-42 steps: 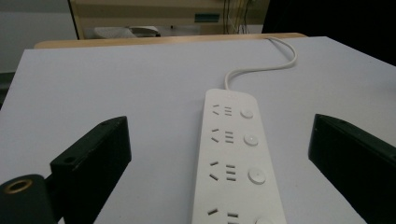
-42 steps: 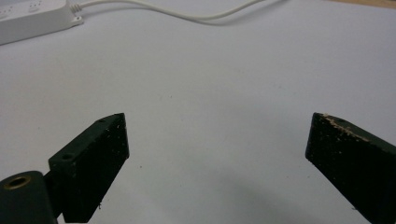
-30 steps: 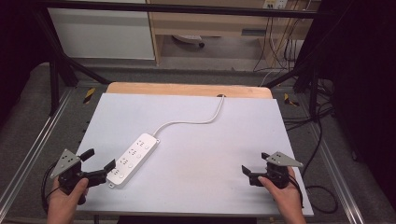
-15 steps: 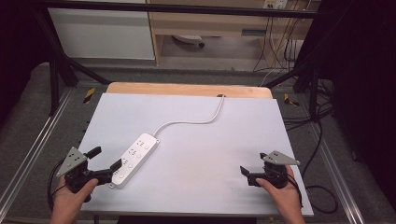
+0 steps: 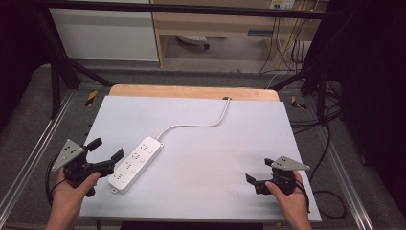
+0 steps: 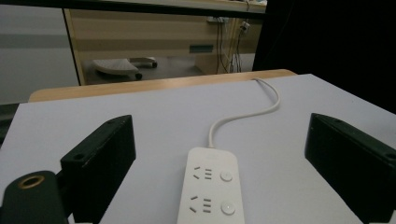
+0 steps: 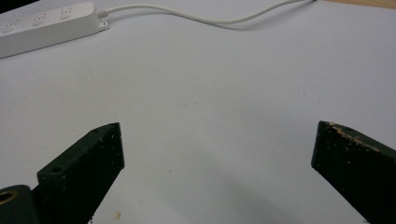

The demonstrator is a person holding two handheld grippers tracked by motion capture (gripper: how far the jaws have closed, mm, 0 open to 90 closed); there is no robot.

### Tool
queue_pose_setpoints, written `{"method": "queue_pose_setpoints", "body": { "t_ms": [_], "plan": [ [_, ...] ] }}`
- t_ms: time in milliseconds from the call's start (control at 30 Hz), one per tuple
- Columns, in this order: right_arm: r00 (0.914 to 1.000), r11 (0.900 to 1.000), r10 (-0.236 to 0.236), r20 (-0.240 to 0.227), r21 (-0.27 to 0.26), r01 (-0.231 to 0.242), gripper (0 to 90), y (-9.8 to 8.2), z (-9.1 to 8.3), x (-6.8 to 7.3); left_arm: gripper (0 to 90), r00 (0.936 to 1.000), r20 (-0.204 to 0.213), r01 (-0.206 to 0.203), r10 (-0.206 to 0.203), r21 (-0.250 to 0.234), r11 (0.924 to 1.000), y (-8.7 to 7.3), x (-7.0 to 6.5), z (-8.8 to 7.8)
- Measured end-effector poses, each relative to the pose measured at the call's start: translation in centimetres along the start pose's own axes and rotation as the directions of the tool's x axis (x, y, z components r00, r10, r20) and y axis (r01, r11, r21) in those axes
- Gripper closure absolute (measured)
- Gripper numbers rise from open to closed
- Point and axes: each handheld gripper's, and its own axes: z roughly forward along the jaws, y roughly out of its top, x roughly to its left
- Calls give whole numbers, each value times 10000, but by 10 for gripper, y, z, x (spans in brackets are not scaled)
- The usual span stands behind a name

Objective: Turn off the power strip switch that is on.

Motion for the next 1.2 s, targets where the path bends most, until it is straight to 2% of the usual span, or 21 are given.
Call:
{"method": "queue_pose_setpoints", "body": {
  "t_ms": [167, 300, 400, 633, 700, 733, 967, 1033, 1133, 1200],
  "plan": [
    [9997, 9997, 250, -4, -21, -250, 60, -1, 0, 0, 98, 10000, 90, -18, 18, -22, 10000, 11, -4, 10],
    [9993, 9993, 226, 285, -298, -217, 65, -2, 0, -1, 98, 9997, 224, -106, 106, 10, 9999, 16, -10, 18],
    [9993, 9992, 364, 118, -184, -362, 67, -2, 0, -1, 98, 9995, 288, -147, 146, 43, 9999, 17, -12, 22],
    [9996, 9996, 211, 175, -188, -207, 61, -1, 1, 1, 110, 9995, 321, -42, 34, 254, 9997, 13, -9, 33],
    [9997, 9998, 145, 209, -167, -141, 61, -1, 2, 1, 139, 9995, 310, -102, 91, 363, 9993, 13, -9, 36],
    [9997, 9998, 142, 218, -158, -138, 61, -1, 2, 2, 144, 9993, 288, -270, 256, 479, 9985, 12, -9, 39],
    [9996, 9999, 77, 261, -82, -75, 61, -1, 3, 2, 204, 9989, 327, -363, 335, 892, 9953, 8, -9, 47],
    [9997, 9999, 83, 234, -70, -82, 61, -1, 3, 2, 223, 9991, 421, -124, 88, 881, 9960, 7, -8, 48],
    [9997, 10000, 23, 250, -41, -22, 60, -1, 5, 4, 297, 9995, 287, -155, 130, 885, 9960, 6, -6, 51],
    [9997, 10000, 7, 260, -40, -6, 60, -1, 5, 4, 310, 9994, 329, -95, 63, 994, 9950, 5, -5, 53]
  ]
}}
